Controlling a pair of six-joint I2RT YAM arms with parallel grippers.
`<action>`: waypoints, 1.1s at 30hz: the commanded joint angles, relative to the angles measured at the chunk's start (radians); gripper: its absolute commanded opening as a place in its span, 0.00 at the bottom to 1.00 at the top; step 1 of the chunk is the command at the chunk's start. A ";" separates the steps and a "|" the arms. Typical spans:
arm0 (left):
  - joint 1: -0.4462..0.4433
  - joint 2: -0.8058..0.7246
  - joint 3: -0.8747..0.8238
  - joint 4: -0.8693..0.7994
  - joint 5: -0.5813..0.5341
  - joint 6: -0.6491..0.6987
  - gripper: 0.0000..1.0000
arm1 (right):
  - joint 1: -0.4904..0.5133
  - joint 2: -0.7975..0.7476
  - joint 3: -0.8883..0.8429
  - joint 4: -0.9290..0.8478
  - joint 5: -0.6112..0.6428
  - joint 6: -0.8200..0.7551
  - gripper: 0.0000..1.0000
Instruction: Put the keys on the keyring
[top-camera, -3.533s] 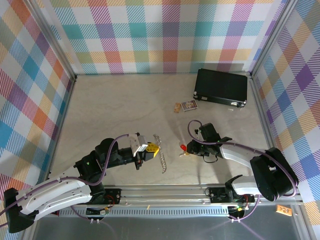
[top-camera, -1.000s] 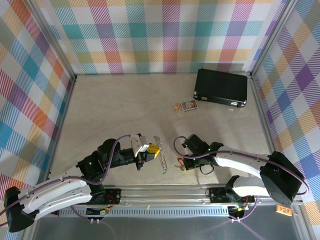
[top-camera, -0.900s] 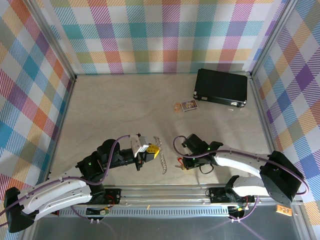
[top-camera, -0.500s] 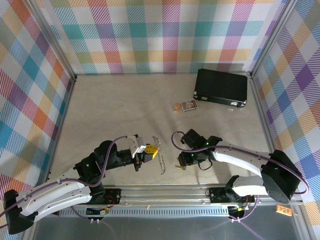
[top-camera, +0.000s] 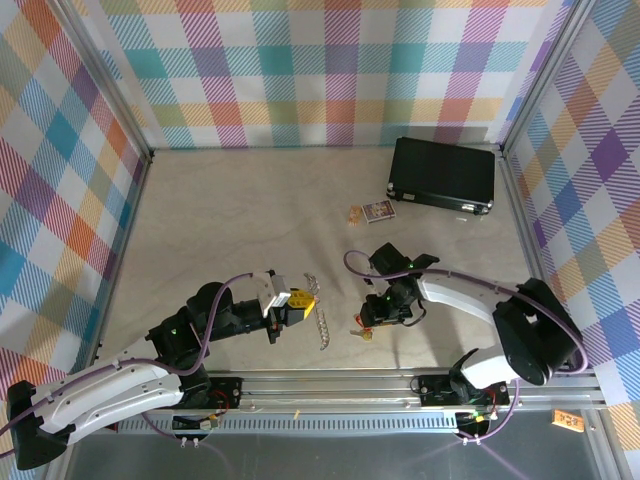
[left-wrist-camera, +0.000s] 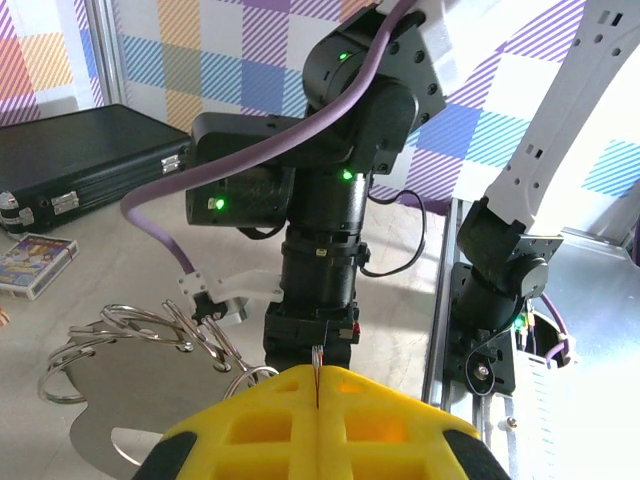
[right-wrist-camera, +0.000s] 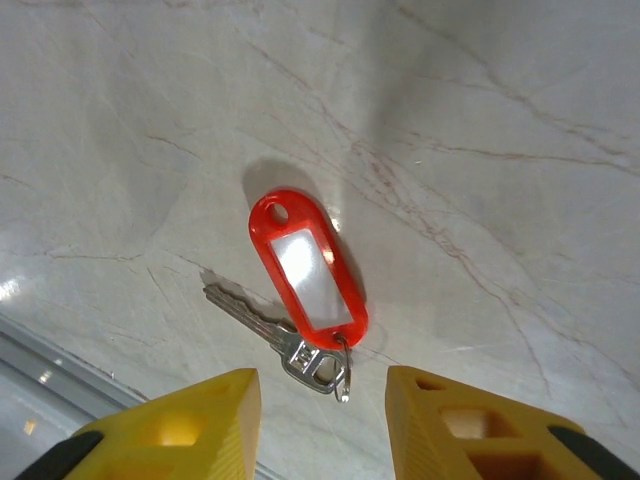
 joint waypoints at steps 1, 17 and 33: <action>-0.011 -0.013 -0.007 0.030 0.010 0.004 0.00 | -0.006 0.038 0.033 -0.028 -0.062 -0.044 0.36; -0.011 -0.009 -0.008 0.031 0.011 0.014 0.00 | -0.018 0.093 0.048 -0.028 -0.060 -0.059 0.22; -0.011 -0.027 -0.015 0.033 0.010 0.015 0.00 | -0.020 0.120 0.055 -0.036 -0.060 -0.064 0.17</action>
